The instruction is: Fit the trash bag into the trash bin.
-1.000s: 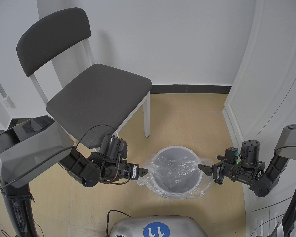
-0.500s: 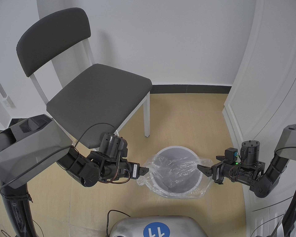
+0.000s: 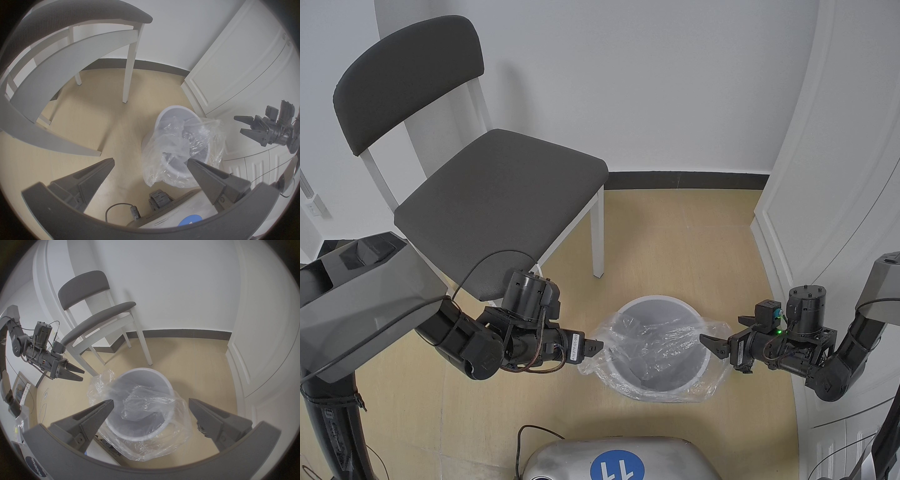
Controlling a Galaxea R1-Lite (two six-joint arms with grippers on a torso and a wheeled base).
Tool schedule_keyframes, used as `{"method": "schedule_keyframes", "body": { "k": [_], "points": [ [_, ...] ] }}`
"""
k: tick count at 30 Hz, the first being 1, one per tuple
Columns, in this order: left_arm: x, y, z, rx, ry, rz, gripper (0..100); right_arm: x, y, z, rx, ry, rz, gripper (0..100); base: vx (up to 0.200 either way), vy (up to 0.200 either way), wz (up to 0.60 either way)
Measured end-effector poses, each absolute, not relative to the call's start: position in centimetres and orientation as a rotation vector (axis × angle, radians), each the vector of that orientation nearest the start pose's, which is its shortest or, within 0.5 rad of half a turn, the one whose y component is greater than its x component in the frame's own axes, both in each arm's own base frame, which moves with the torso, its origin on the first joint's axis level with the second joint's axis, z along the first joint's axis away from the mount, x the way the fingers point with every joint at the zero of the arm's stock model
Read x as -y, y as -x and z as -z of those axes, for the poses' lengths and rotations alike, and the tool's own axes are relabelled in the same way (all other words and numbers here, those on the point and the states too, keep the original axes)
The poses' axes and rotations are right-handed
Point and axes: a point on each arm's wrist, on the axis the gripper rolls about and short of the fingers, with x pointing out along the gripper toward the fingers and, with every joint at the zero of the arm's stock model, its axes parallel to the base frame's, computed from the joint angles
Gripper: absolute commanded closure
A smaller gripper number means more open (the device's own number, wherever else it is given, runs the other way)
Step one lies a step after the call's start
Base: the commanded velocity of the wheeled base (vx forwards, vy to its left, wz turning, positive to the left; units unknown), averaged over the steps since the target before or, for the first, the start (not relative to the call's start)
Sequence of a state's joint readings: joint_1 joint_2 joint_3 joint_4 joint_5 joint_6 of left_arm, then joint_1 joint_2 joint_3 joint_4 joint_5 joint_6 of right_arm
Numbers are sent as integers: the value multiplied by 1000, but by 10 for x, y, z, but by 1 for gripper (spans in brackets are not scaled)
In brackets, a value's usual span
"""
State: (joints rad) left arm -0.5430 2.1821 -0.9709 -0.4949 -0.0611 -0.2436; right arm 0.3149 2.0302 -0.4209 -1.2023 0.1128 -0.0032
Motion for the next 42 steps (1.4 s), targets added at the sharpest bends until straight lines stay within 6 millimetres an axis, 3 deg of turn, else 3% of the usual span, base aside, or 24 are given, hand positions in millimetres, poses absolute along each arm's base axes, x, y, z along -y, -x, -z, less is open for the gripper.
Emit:
{"method": "schedule_keyframes", "body": {
  "k": [30,36,42],
  "points": [
    [202,-314,-56,-752,47,512,0,-98,-274,-55,-381,125,-416,0,0,0,0],
    [201,-314,-58,-746,49,512,0,-112,-278,-55,-373,137,-451,0,0,0,0],
    [201,-314,-59,-742,49,508,0,-127,-296,-55,-367,236,-491,0,0,0,0]
  ]
}}
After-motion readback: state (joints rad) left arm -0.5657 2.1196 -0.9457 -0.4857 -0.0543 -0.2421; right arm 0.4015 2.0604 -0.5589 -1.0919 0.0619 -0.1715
